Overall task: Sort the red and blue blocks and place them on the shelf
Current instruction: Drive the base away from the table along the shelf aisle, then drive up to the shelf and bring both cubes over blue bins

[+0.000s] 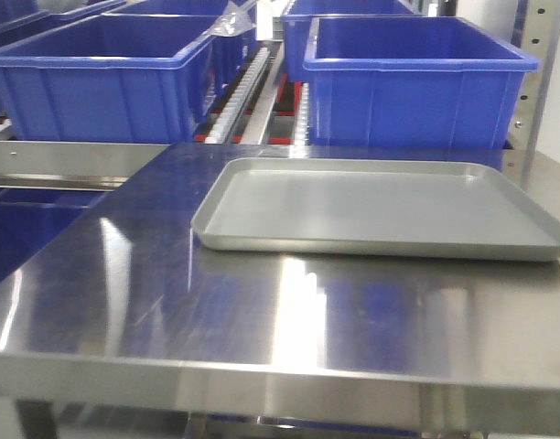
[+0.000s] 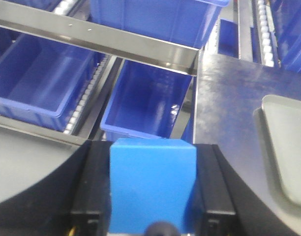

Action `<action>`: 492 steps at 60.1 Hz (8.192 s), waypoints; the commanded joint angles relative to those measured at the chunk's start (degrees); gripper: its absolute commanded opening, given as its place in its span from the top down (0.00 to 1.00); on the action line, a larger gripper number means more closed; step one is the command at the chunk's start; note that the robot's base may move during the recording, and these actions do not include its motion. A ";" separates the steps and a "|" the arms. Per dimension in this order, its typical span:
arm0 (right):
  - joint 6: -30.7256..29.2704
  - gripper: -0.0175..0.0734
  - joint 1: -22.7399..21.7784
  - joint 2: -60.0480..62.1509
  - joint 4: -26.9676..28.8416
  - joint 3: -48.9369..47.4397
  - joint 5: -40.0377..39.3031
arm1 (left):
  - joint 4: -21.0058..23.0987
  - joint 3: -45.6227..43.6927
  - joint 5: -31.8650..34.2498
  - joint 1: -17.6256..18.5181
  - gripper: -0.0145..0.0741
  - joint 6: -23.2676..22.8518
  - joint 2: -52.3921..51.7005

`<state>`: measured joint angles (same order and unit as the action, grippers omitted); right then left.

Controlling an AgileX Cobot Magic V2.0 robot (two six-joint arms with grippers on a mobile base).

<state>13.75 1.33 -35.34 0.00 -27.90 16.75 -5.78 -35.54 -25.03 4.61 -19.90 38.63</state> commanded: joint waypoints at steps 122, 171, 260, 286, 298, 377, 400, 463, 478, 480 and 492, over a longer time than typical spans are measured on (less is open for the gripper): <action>-0.21 0.74 -0.26 0.29 -0.91 -1.70 -4.75 | -0.28 -1.81 4.77 0.01 0.69 -0.41 0.18; -0.21 0.74 -0.26 0.29 -0.91 -1.70 -4.75 | -0.28 -1.81 4.77 0.01 0.69 -0.41 0.18; -0.21 0.74 -0.26 0.29 -0.91 -1.70 -4.75 | -0.28 -1.81 4.77 0.01 0.69 -0.41 0.18; -0.21 0.74 -0.26 0.29 -0.91 -1.70 -4.75 | -0.28 -1.81 4.77 0.01 0.69 -0.41 0.18; -0.21 0.74 -0.26 0.29 -0.91 -1.70 -4.75 | -0.28 -1.81 4.77 0.01 0.69 -0.41 0.18; -0.21 0.74 -0.26 0.29 -0.91 -1.70 -4.76 | -0.28 -1.81 4.77 0.01 0.69 -0.41 0.18; -0.21 0.74 -0.26 0.29 -0.91 -1.70 -4.76 | -0.28 -1.81 4.77 0.01 0.69 -0.41 0.18; -0.21 0.74 -0.26 -0.03 -0.91 -1.70 -4.75 | -0.28 -1.81 4.77 -0.17 0.69 -0.41 0.18; -0.21 0.74 -0.26 -0.03 -0.91 -1.70 -4.75 | -0.28 -1.81 4.77 -0.17 0.69 -0.41 0.18; -0.21 0.74 -0.26 -0.03 -0.91 -1.70 -4.75 | -0.28 -1.81 4.77 -0.17 0.69 -0.41 0.18; -0.21 0.74 -0.26 -0.03 -0.91 -1.70 -4.75 | -0.28 -1.81 4.77 -0.17 0.69 -0.41 0.18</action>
<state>13.75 1.33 -35.25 -0.30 -27.90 16.86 -5.86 -35.54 -25.03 4.58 -19.90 38.73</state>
